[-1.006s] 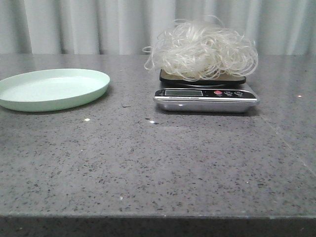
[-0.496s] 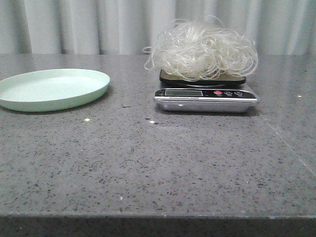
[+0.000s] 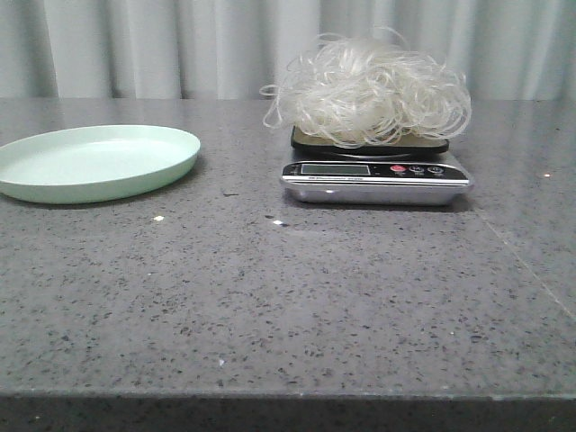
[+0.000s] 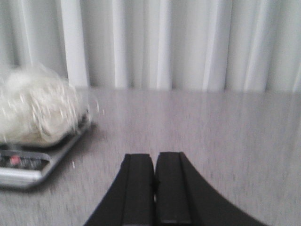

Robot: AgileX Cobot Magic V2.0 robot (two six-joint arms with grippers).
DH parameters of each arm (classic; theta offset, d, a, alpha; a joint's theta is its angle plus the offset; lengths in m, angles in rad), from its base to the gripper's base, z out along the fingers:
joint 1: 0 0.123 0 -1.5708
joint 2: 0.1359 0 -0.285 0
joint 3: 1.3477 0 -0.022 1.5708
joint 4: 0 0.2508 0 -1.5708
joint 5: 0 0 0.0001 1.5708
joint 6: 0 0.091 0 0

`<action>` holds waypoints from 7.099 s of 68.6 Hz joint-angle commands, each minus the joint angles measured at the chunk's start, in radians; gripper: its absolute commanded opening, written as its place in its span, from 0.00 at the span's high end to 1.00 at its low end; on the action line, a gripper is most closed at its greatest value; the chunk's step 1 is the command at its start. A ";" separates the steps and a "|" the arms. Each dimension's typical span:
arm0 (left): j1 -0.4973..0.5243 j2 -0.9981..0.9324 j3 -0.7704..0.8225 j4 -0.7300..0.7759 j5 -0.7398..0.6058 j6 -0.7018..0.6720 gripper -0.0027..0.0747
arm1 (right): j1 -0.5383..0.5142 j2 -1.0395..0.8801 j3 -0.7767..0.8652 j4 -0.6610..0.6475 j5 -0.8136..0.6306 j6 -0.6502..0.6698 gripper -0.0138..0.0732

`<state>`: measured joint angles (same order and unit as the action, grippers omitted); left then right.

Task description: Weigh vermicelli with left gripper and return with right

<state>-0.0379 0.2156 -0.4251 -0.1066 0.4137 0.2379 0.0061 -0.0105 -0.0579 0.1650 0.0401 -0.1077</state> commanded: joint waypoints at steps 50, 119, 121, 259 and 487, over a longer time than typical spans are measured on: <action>0.002 0.010 -0.025 -0.027 -0.083 -0.010 0.79 | 0.184 0.841 -1.100 0.042 0.391 -0.005 0.52; 0.002 0.010 -0.025 -0.023 -0.134 -0.010 0.79 | 0.350 1.670 -1.360 0.042 0.489 -0.015 0.13; 0.002 0.010 -0.025 -0.023 -0.134 -0.010 0.79 | 0.350 1.679 -1.360 0.042 0.491 -0.015 0.13; 0.002 0.010 -0.025 -0.023 -0.126 -0.010 0.79 | 0.767 1.928 -1.894 0.078 0.466 -0.015 0.67; 0.002 0.010 -0.025 -0.023 -0.126 -0.010 0.79 | 0.043 0.142 -0.294 -0.051 0.083 -0.015 0.67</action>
<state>-0.0379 0.2156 -0.4251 -0.1201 0.3625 0.2379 0.0526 0.1225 -0.3262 0.1121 0.2129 -0.1183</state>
